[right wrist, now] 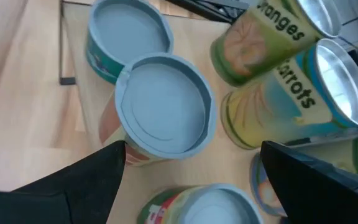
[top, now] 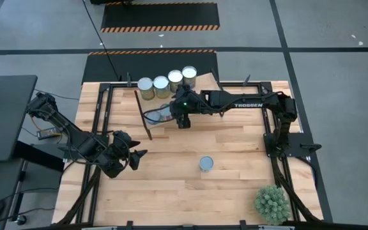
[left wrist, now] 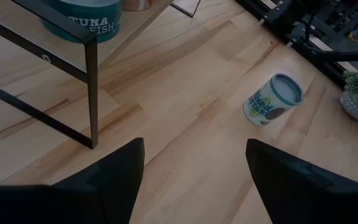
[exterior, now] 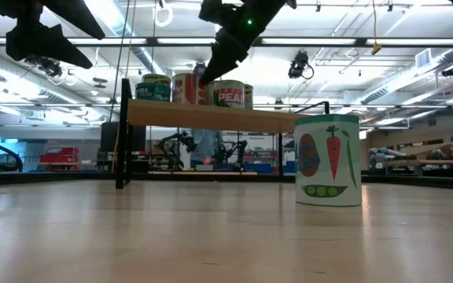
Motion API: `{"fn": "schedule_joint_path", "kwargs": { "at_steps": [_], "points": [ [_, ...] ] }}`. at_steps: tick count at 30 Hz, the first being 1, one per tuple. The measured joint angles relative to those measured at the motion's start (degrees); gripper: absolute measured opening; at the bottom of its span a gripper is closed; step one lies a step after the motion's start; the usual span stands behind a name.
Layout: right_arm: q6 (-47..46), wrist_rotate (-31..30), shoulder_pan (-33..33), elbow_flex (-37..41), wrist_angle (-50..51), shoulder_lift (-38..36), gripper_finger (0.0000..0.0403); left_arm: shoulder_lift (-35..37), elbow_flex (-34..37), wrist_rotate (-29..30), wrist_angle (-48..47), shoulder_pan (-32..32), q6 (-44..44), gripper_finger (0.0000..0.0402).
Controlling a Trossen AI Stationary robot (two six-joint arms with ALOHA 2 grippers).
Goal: Pick and place cans onto a shelf
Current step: Put the mixed vegetables can on the shelf
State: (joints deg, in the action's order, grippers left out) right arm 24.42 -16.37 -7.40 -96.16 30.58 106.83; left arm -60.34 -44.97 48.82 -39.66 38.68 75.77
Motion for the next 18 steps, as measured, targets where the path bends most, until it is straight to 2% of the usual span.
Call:
{"fn": "schedule_joint_path", "kwargs": {
  "at_steps": [6, 12, 18],
  "points": [
    [-0.2, -0.3, 0.3, 0.1, -0.5, 0.0, 0.0374, 0.0, 0.0, -0.2, 0.0, 0.0, 0.0, 0.0286],
    [-1.8, -3.4, 2.7, -3.4, 2.7, 0.0, 0.0374, 0.0, 0.0, -3.5, 0.1, 0.0, 1.2, 0.0286],
    [-9.4, -1.1, 3.3, -8.9, 13.7, 0.0, 0.0374, 0.0, 0.0, -5.2, 0.1, 0.2, 1.5, 0.0286]
  ]
}}
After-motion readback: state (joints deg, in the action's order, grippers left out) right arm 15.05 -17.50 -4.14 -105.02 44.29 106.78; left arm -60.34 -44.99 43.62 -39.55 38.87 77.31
